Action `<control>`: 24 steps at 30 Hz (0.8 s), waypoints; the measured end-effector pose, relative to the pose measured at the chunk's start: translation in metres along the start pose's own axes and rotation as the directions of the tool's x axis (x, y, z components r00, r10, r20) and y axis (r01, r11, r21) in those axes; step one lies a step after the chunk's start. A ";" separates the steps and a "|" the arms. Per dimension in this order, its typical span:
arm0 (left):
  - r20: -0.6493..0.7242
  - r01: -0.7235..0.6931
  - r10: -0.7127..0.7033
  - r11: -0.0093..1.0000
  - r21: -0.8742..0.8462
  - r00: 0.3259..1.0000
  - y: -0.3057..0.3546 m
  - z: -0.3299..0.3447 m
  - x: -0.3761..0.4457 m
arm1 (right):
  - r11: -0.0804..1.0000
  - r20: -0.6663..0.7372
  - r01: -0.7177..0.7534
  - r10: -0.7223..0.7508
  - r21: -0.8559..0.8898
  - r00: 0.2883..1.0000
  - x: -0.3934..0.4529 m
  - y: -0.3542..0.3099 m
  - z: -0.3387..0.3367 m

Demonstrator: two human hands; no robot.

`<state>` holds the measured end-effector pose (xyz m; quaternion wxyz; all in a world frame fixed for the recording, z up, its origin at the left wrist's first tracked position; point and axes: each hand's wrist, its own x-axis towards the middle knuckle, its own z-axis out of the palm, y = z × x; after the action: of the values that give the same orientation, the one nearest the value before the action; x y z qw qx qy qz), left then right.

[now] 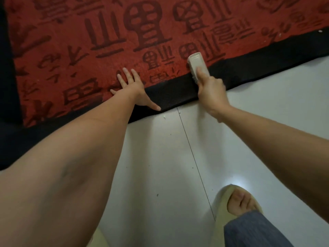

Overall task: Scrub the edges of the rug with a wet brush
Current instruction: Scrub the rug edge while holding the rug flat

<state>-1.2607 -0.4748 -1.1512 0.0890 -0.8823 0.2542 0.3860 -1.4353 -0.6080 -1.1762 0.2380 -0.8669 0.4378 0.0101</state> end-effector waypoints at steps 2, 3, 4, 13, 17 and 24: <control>0.001 0.007 -0.007 1.000 -0.003 1.000 0.000 0.000 0.003 | 0.982 0.155 0.180 -0.187 0.056 0.970 -0.026 -0.033 0.023; 0.004 0.006 -0.006 1.000 0.002 1.000 0.000 -0.001 0.005 | 0.955 0.234 0.289 -0.296 0.063 0.926 -0.037 -0.041 0.030; 0.003 0.008 -0.008 1.000 0.004 1.000 0.000 -0.001 0.006 | 0.931 0.270 0.362 -0.362 0.051 0.892 -0.039 -0.042 0.030; 0.014 0.000 0.001 1.000 -0.010 1.000 0.000 0.001 0.001 | 0.987 0.162 0.150 -0.157 0.052 0.974 -0.033 -0.046 0.031; -0.001 -0.012 0.012 1.000 -0.020 1.000 -0.003 0.000 -0.001 | 0.933 0.198 0.359 -0.349 -0.019 0.916 -0.029 -0.029 0.029; 0.015 -0.019 0.018 0.996 0.083 1.000 0.024 -0.012 0.000 | 0.996 0.026 0.030 -0.032 0.085 0.999 0.003 -0.016 0.005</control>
<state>-1.2658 -0.4998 -1.1425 0.1240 -0.8727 0.2777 0.3820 -1.4208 -0.6000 -1.1747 0.2804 -0.8626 0.4212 -0.0003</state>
